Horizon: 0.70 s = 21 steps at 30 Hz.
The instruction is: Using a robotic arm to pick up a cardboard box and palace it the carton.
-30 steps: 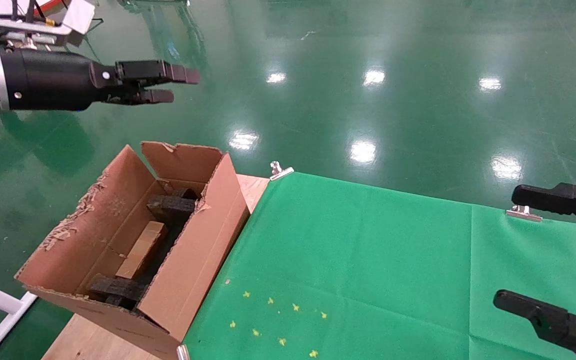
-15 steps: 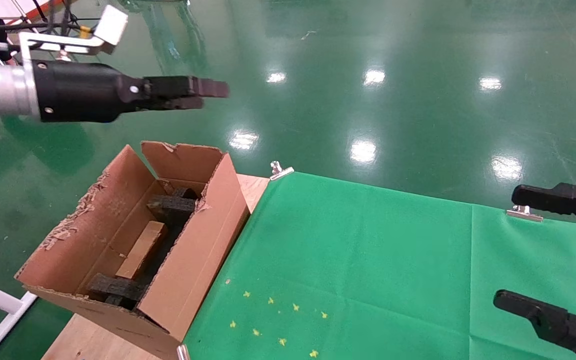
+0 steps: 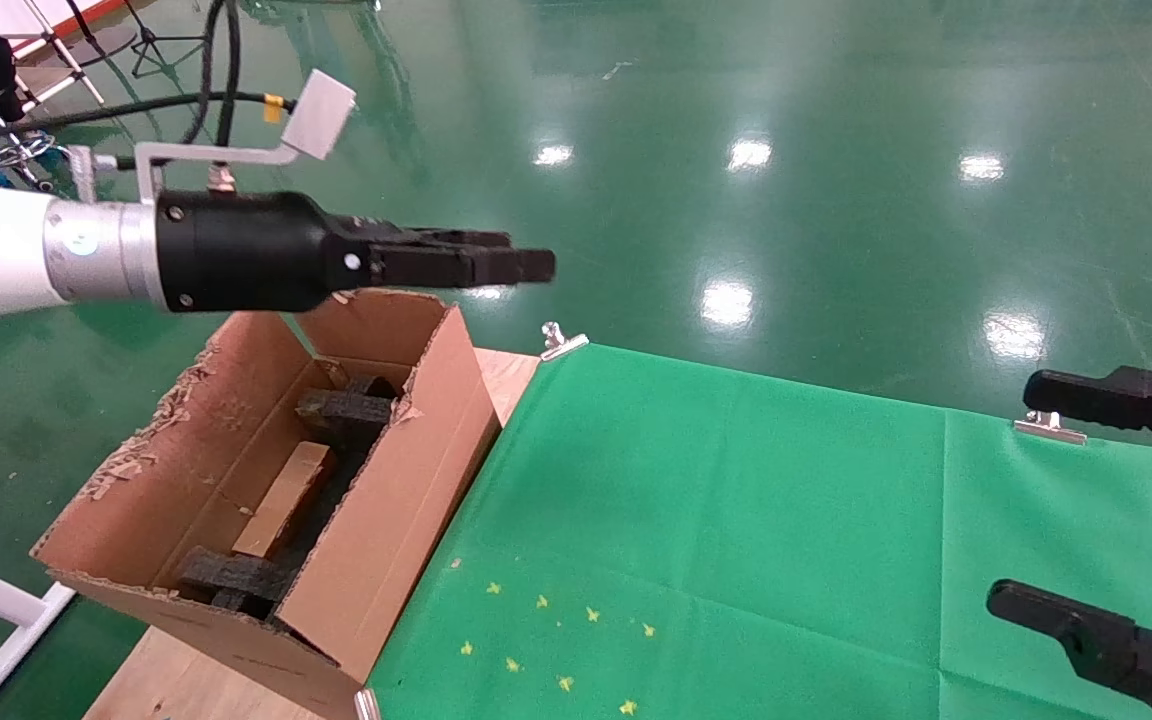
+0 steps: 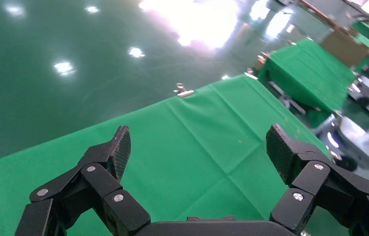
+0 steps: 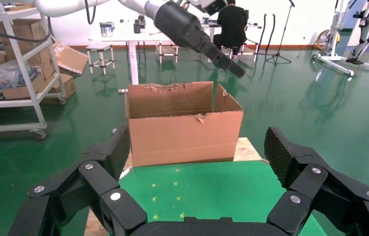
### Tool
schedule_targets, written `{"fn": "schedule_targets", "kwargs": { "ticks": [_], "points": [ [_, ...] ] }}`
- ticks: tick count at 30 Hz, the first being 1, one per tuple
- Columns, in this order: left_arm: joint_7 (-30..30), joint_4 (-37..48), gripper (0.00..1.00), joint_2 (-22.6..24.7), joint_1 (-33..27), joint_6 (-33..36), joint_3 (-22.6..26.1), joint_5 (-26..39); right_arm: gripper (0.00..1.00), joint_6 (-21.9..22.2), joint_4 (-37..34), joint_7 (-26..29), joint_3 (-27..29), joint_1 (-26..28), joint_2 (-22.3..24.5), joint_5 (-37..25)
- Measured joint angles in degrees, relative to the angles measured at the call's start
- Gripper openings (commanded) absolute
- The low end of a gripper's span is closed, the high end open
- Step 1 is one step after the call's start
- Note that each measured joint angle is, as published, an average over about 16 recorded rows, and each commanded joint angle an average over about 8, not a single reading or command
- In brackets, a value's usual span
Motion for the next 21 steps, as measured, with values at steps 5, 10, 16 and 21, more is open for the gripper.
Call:
{"fn": "schedule_targets", "kwargs": {
  "ticks": [5, 10, 16, 21],
  "points": [
    [3.3, -5.0, 1.00, -0.2, 4.9, 0.3, -4.4, -1.3, 1.00, 0.0, 0.0, 0.0, 0.0, 0.0, 0.0, 0.0],
    [6.6, -10.0, 1.00, -0.4, 9.8, 0.7, -8.7, -2.5, 1.00, 0.0, 0.0, 0.0, 0.0, 0.0, 0.0, 0.0],
    [10.6, -15.9, 1.00, -0.6, 15.6, 1.1, -14.0, -4.0, 1.00, 0.0, 0.0, 0.0, 0.0, 0.0, 0.0, 0.0],
    [13.9, -20.9, 1.00, -0.8, 20.4, 1.4, -18.3, -5.2, 1.00, 0.0, 0.0, 0.0, 0.0, 0.0, 0.0, 0.0]
  ]
}}
